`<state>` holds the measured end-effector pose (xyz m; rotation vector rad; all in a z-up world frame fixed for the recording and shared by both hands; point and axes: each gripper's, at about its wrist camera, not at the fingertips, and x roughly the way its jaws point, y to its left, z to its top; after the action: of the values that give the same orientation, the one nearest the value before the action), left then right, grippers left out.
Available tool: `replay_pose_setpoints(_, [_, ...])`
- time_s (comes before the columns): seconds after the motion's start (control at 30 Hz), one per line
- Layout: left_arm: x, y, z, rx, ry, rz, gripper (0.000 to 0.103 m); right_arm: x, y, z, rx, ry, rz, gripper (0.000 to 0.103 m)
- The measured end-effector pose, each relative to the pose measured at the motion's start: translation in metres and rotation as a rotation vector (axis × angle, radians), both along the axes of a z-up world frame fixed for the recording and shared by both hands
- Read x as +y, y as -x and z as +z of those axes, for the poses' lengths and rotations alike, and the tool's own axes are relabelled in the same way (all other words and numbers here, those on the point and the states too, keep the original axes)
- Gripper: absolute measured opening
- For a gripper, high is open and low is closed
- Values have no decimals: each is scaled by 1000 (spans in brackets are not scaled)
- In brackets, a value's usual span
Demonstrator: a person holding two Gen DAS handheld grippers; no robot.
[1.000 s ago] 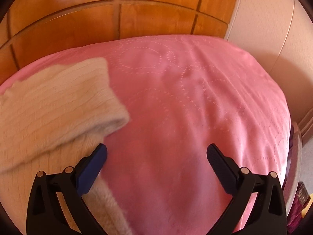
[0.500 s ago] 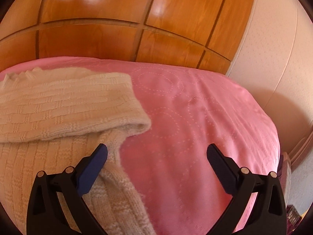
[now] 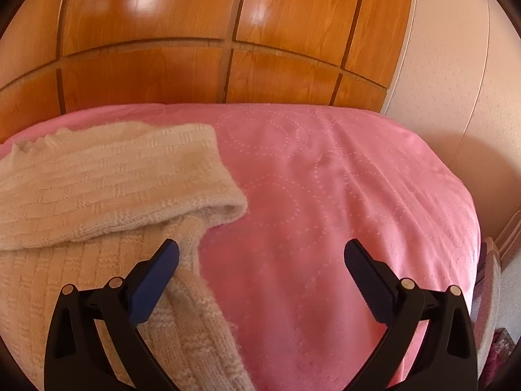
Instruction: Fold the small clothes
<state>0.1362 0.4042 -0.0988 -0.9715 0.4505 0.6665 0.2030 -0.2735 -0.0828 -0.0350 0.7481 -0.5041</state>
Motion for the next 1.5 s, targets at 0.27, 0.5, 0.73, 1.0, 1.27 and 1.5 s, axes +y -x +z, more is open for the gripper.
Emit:
replay_pose_setpoints(0.27, [20, -10, 9, 91, -39, 13, 7, -4, 0, -2, 9, -23, -7, 101])
replay_pose_setpoints(0.5, [-29, -19, 66, -37, -177, -88, 5, -7, -1, -2, 12, -35, -5, 101])
replay_pose_setpoints(0.73, [-135, -47, 137, -214, -337, -381, 5, -8, -2, -3, 13, -45, -6, 101])
replay_pose_setpoints(1.0, [-251, -88, 152, -258, -393, -630, 5, -12, -1, -3, 7, -75, -5, 101])
replay_pose_setpoints(1.27, [-358, -113, 131, -230, -439, -865, 5, -16, 4, -1, -16, -94, -11, 101])
replay_pose_setpoints(1.5, [-435, -129, 96, -154, -451, -1028, 5, -22, 26, 12, -151, -142, 5, 101])
